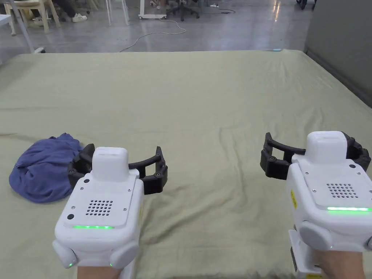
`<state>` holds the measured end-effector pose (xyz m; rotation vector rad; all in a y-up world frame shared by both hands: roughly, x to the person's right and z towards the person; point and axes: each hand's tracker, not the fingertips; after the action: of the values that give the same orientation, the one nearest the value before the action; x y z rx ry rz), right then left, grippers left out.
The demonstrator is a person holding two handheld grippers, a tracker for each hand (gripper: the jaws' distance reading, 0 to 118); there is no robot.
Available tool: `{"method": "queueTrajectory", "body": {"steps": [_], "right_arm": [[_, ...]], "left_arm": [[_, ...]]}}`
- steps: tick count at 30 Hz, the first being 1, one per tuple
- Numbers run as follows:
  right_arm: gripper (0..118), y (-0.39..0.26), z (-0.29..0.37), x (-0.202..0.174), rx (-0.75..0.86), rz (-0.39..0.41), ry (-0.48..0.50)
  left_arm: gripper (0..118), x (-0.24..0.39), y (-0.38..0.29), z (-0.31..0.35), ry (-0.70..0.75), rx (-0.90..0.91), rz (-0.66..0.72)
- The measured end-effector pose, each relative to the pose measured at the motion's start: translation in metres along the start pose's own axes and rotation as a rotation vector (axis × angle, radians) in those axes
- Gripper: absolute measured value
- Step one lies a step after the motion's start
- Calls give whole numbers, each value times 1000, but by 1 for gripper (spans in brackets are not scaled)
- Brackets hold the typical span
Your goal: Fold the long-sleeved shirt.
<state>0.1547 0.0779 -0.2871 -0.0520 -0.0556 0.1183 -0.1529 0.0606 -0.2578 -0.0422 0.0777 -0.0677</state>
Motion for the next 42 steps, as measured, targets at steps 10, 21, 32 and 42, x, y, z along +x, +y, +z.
{"method": "queueTrajectory", "body": {"steps": [10, 21, 32, 42], "right_arm": [[118, 0, 1, 3, -9, 1, -1], [118, 2, 3, 2, -6, 6, 2], [118, 3, 3, 2, -6, 6, 4], [118, 3, -3, 4, -21, -15, -3]], "left_arm": [[118, 2, -1, 2, -3, -5, -6], [118, 1, 1, 3, -5, -1, -5], [118, 3, 3, 0, -13, 9, 2], [118, 2, 3, -3, -4, 7, 2]]}}
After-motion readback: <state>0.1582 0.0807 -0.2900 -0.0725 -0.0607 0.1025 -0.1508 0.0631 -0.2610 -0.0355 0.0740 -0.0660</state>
